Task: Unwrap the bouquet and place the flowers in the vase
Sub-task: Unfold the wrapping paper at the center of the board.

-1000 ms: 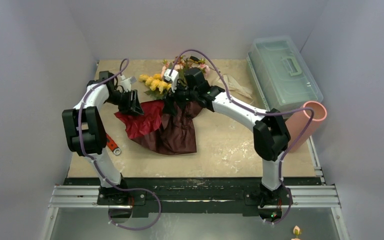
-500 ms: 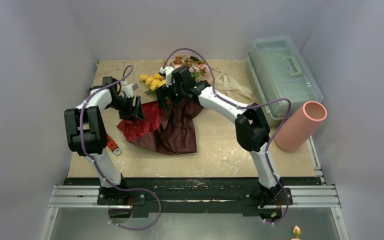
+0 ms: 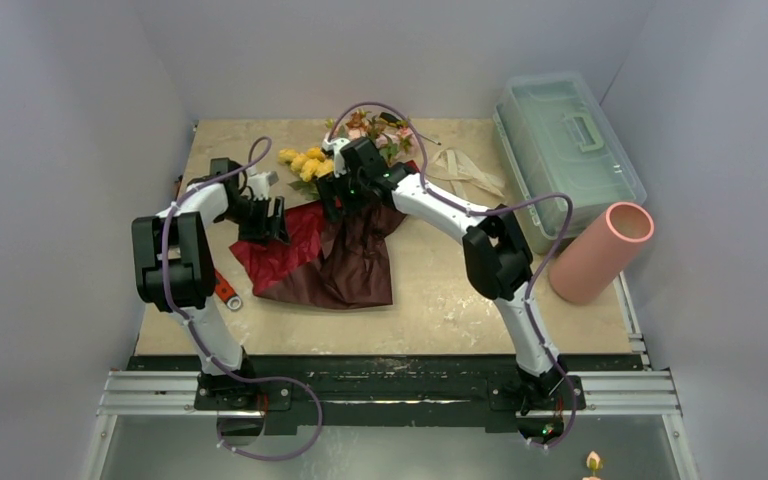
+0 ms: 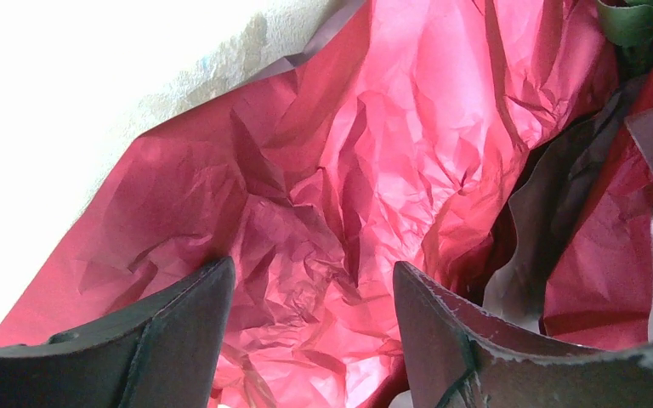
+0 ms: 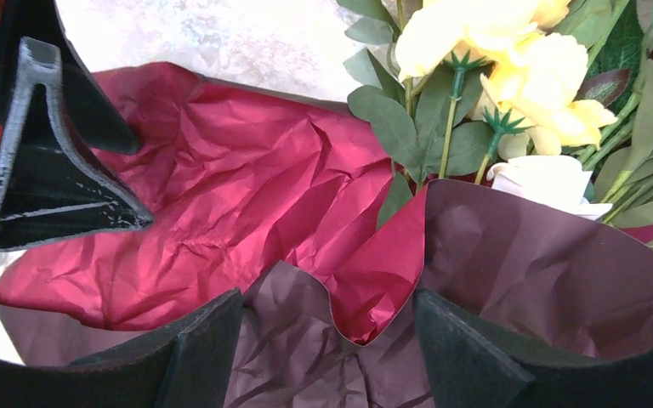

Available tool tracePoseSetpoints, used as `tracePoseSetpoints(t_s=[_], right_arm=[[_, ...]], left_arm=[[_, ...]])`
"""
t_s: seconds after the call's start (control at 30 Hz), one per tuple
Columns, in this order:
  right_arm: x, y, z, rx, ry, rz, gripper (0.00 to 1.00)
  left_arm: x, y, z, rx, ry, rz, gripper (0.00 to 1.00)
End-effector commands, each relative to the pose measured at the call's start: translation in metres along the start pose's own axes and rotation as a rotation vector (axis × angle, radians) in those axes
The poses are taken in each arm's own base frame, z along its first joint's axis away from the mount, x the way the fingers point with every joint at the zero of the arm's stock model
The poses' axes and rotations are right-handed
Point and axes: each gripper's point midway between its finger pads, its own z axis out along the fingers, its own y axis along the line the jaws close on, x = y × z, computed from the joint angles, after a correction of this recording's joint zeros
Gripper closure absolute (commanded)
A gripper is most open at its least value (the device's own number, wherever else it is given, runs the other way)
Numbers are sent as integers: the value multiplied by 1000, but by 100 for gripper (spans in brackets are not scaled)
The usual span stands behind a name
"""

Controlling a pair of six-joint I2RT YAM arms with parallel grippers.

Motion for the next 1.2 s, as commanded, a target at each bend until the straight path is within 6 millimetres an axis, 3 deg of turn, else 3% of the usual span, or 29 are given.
tracePoseSetpoints(t_s=[0.0,0.1,0.27,0.4,0.53,0.9,1.17], right_arm=[[10,2,10,-7,29,20,26],[11,14,8,-87,41,21,47],[-4,20,-11,-128,23,-7,100],[-19,6,-43,-98,-4,-47,100],[-16,-15,-78,-32,10,-107,100],[50,-86,-154,143,190,-135,100],[124,-125,-187,254,347,-181,100]], left_arm=[[-9,0,-3,-32,-44,22,32],[-8,3,-2,-48,-44,17,32],[-6,8,2,-70,-40,2,32],[-5,12,5,-85,-38,-9,32],[-4,16,9,-102,-26,-17,33],[-5,27,16,-134,2,-21,33],[-13,35,20,-155,5,-23,34]])
